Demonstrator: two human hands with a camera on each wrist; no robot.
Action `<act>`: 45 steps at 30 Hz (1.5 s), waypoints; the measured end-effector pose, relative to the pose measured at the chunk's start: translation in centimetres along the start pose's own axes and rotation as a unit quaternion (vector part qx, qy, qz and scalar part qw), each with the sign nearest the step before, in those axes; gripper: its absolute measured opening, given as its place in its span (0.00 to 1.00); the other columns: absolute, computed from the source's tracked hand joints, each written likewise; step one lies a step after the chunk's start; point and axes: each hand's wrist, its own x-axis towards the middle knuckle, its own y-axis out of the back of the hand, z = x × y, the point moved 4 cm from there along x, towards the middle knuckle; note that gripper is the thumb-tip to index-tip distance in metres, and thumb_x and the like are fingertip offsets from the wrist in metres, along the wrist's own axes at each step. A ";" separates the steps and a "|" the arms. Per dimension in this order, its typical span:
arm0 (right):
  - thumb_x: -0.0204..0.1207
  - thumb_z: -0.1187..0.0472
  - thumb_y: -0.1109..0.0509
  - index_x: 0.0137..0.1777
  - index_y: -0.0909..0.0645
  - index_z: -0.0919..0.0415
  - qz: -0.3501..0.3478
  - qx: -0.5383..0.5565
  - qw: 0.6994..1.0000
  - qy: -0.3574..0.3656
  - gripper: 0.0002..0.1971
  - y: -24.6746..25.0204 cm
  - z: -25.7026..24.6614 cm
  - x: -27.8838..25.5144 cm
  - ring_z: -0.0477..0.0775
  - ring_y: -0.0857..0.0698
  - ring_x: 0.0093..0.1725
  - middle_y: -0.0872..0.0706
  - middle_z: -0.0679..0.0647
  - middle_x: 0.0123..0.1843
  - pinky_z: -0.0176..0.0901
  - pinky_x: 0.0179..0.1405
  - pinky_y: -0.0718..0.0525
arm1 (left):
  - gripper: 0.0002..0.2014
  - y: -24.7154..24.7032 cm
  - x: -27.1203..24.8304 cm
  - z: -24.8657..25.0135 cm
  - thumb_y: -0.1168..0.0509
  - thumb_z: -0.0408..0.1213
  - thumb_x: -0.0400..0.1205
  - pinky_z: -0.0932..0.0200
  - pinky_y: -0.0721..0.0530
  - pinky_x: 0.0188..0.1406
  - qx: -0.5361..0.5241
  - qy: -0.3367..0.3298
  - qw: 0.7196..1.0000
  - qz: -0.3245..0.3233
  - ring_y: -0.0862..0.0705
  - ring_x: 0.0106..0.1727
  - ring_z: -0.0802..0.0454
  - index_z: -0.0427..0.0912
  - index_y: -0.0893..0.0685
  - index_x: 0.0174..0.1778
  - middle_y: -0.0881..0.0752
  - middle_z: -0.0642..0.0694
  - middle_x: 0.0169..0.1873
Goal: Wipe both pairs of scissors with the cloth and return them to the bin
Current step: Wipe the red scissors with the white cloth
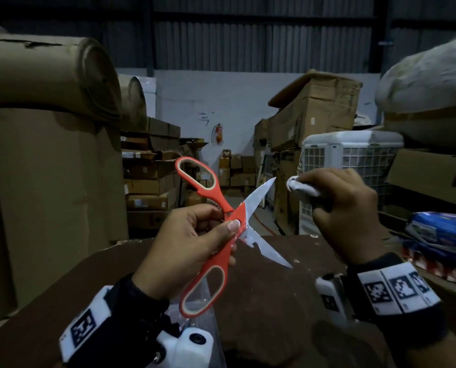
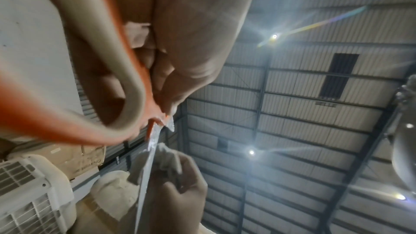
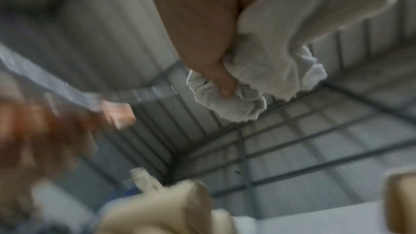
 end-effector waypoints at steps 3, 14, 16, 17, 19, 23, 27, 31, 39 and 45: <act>0.67 0.74 0.28 0.58 0.13 0.56 -0.011 0.093 0.995 -0.024 0.21 1.5 -2.0 0.7 0.50 0.14 0.52 0.11 0.49 0.52 0.41 0.48 0.14 | 0.12 -0.1 0.3 -0.8 0.28 0.35 0.77 0.49 0.08 0.34 -0.033 0.017 0.999 0.006 0.10 0.35 0.40 0.34 0.12 0.54 0.10 0.29 0.42; 0.63 0.49 0.24 0.58 0.29 0.34 -0.376 0.145 0.915 -0.002 0.25 2.0 -6.1 0.2 0.35 0.15 0.48 0.17 0.33 0.52 0.40 0.41 0.15 | 0.16 1.4 1.6 -3.1 0.30 0.30 0.77 0.54 0.09 0.32 -0.178 0.067 0.980 0.054 0.11 0.33 0.45 0.34 0.14 0.61 0.10 0.35 0.43; 0.62 0.51 0.25 0.56 0.24 0.32 -0.406 0.116 0.906 0.020 0.22 1.4 -6.1 0.0 0.39 0.16 0.45 0.17 0.35 0.50 0.46 0.39 0.14 | 0.22 1.7 1.7 -2.9 0.28 0.31 0.74 0.52 0.09 0.32 -0.197 0.065 0.977 0.054 0.11 0.34 0.42 0.40 0.16 0.66 0.10 0.34 0.44; 0.63 0.52 0.25 0.56 0.22 0.32 -0.419 0.116 0.900 0.022 0.22 1.1 -6.1 -0.2 0.40 0.15 0.45 0.15 0.35 0.50 0.47 0.39 0.14 | 0.24 1.8 1.7 -2.9 0.28 0.31 0.73 0.51 0.09 0.32 -0.203 0.062 0.976 0.053 0.11 0.35 0.39 0.42 0.18 0.67 0.10 0.34 0.44; 0.64 0.55 0.25 0.57 0.20 0.31 -0.431 0.130 0.893 0.018 0.23 0.5 -6.1 -0.4 0.39 0.13 0.44 0.12 0.35 0.49 0.47 0.40 0.12 | 0.26 1.9 1.7 -3.0 0.27 0.31 0.72 0.48 0.09 0.34 -0.210 0.056 0.975 0.053 0.11 0.39 0.35 0.44 0.20 0.68 0.10 0.33 0.46; 0.64 0.62 0.24 0.55 0.12 0.35 -0.421 0.144 0.895 0.002 0.23 0.0 -5.4 -0.4 0.33 0.12 0.47 0.09 0.33 0.49 0.36 0.42 0.13 | 0.23 1.8 1.9 -3.4 0.29 0.30 0.74 0.46 0.10 0.37 -0.237 0.046 0.969 0.051 0.10 0.41 0.37 0.49 0.20 0.65 0.10 0.33 0.48; 0.65 0.58 0.22 0.60 0.12 0.37 -0.368 0.135 0.920 0.007 0.23 -0.3 -5.0 -0.1 0.32 0.14 0.53 0.11 0.33 0.55 0.29 0.49 0.15 | 0.19 1.5 2.1 -3.4 0.32 0.25 0.75 0.48 0.09 0.40 -0.307 0.027 0.951 0.030 0.09 0.41 0.39 0.41 0.18 0.61 0.13 0.28 0.52; 0.66 0.50 0.20 0.55 0.11 0.37 -0.343 0.074 0.936 -0.003 0.17 -0.4 -3.6 0.0 0.35 0.20 0.59 0.16 0.37 0.61 0.37 0.54 0.19 | 0.19 1.9 1.8 -2.7 0.27 0.26 0.72 0.47 0.08 0.46 -0.202 -0.044 0.976 0.075 0.07 0.44 0.38 0.38 0.20 0.58 0.09 0.32 0.50; 0.70 0.52 0.22 0.54 0.17 0.40 -0.059 0.124 0.985 -0.100 0.14 3.9 -2.0 1.5 0.27 0.15 0.46 0.15 0.31 0.44 0.18 0.39 0.20 | 0.08 3.0 0.8 -0.5 0.20 0.28 0.75 0.43 0.09 0.41 0.244 -0.382 0.882 0.126 0.08 0.47 0.45 0.35 0.10 0.47 0.09 0.41 0.47; 0.76 0.54 0.23 0.64 0.16 0.54 0.052 0.148 0.987 -0.036 0.17 5.6 -5.9 1.5 0.44 0.13 0.56 0.12 0.48 0.57 0.33 0.53 0.14 | 0.09 1.4 -0.4 1.0 0.23 0.36 0.77 0.49 0.10 0.43 0.467 -0.505 0.720 0.091 0.09 0.46 0.42 0.34 0.11 0.48 0.08 0.35 0.45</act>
